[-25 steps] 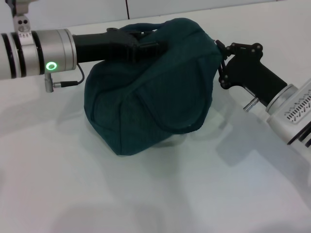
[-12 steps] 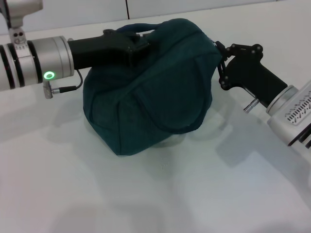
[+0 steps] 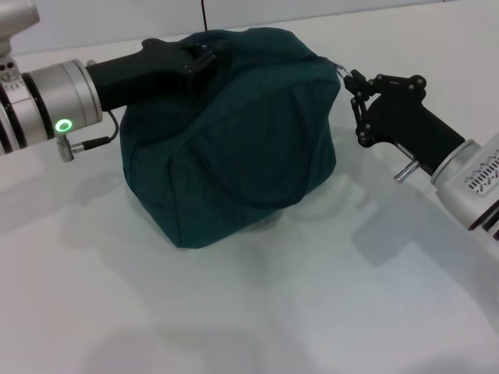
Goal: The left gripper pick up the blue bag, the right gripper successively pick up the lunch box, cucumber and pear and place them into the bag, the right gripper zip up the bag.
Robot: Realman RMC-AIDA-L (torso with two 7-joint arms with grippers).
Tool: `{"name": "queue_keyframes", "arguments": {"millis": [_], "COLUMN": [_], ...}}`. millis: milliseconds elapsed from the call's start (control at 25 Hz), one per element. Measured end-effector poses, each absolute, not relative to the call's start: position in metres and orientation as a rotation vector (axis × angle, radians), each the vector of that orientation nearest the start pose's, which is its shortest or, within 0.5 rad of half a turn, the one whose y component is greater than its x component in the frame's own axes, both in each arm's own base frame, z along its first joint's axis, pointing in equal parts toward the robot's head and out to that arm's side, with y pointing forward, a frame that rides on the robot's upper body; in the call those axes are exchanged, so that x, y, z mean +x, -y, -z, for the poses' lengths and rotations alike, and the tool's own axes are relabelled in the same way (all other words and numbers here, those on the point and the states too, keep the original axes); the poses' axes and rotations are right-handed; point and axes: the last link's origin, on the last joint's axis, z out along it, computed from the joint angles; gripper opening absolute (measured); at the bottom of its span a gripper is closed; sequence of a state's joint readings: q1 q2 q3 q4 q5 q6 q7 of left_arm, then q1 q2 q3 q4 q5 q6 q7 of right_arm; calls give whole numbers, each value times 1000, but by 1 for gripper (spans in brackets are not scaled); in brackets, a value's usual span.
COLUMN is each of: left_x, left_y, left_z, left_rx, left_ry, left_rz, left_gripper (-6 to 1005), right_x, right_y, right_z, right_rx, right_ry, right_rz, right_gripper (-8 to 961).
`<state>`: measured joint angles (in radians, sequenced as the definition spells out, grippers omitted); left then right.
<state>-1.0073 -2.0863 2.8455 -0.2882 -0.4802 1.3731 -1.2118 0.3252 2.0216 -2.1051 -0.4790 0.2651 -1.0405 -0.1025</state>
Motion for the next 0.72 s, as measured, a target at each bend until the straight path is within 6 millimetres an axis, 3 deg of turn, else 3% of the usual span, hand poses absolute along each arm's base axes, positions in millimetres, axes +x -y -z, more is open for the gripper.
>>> {"name": "queue_keyframes", "arguments": {"millis": [600, 720], "left_x": [-181, -190], "left_y": [-401, -393], "left_z": [44, 39], "left_rx": [-2502, -2455], "left_ry": [658, 677], "left_rz": [1043, 1106], "left_gripper": [59, 195], "right_x": [275, 272], "right_y": [-330, -327], "right_z": [37, 34], "right_rx": [-1917, -1909], "right_ry": [-192, -195], "right_rz": [-685, -737], "right_gripper": [64, 186]}}
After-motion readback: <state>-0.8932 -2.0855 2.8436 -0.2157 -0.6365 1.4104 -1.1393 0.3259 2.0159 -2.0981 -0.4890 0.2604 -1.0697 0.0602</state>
